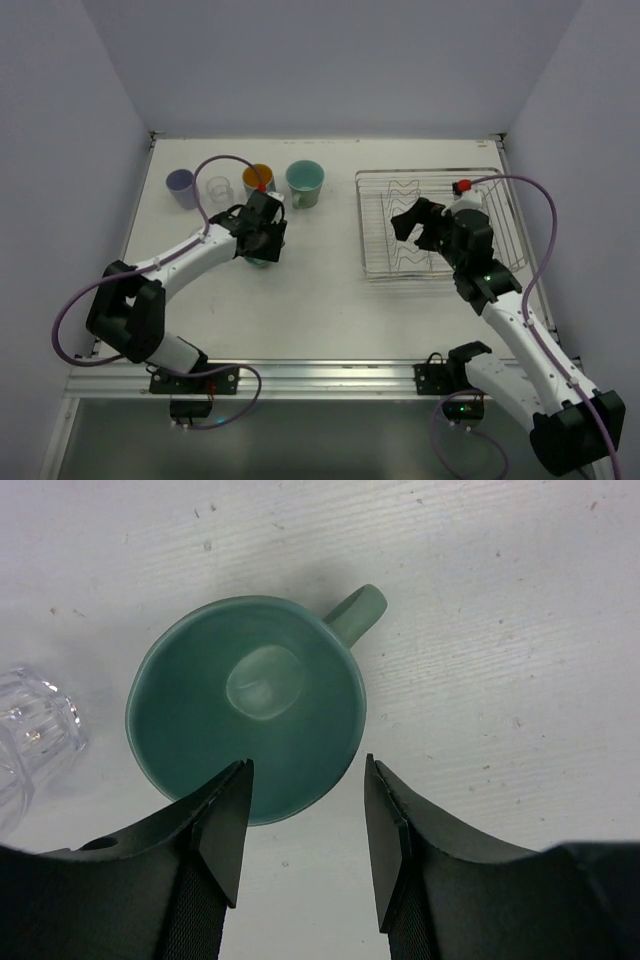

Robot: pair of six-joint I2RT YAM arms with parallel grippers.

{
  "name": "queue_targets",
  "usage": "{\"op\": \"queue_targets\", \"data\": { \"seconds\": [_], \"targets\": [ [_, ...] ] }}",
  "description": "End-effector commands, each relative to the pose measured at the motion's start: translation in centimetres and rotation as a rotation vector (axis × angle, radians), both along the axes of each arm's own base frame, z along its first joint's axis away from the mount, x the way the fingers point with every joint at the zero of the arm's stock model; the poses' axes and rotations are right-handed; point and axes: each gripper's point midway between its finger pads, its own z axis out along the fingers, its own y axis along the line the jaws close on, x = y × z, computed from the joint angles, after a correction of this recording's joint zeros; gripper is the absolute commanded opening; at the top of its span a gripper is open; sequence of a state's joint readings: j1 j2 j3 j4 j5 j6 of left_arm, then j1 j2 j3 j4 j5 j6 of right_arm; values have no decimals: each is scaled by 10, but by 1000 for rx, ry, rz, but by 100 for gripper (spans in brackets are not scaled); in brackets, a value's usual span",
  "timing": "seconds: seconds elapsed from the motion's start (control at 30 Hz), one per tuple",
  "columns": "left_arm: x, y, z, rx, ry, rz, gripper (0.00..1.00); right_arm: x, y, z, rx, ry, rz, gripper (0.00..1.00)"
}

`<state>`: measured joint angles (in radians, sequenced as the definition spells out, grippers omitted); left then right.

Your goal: Unload the cups from the dish rack

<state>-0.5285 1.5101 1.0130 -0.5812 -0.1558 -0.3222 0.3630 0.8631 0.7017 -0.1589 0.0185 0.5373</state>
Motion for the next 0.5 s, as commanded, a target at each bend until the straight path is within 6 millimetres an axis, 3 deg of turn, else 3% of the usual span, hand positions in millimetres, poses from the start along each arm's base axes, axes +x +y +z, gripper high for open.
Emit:
{"op": "queue_targets", "data": {
  "seconds": [0.0, 0.1, 0.2, 0.33, 0.4, 0.43, 0.47],
  "targets": [
    [10, -12, 25, -78, -83, -11, 54, 19, -43, 11, -24, -24, -140, 95],
    [16, -28, 53, -148, -156, -50, 56, 35, -81, -12, -80, 41, -267, 95],
    [18, -53, 94, -252, -262, -128, 57, 51, -117, -20, -124, 77, -392, 96],
    [-3, -88, 163, -431, -425, -311, 61, 80, -148, -35, -167, 142, -502, 97],
    [-10, -93, 183, -478, -491, -370, 64, 90, -175, -40, -177, 164, -586, 98],
    [-20, -94, 200, -518, -532, -406, 65, 100, -180, -33, -175, 149, -597, 98],
    [-24, -93, 205, -529, -559, -426, 67, 109, -184, -50, -185, 199, -601, 98]
  ]
}}
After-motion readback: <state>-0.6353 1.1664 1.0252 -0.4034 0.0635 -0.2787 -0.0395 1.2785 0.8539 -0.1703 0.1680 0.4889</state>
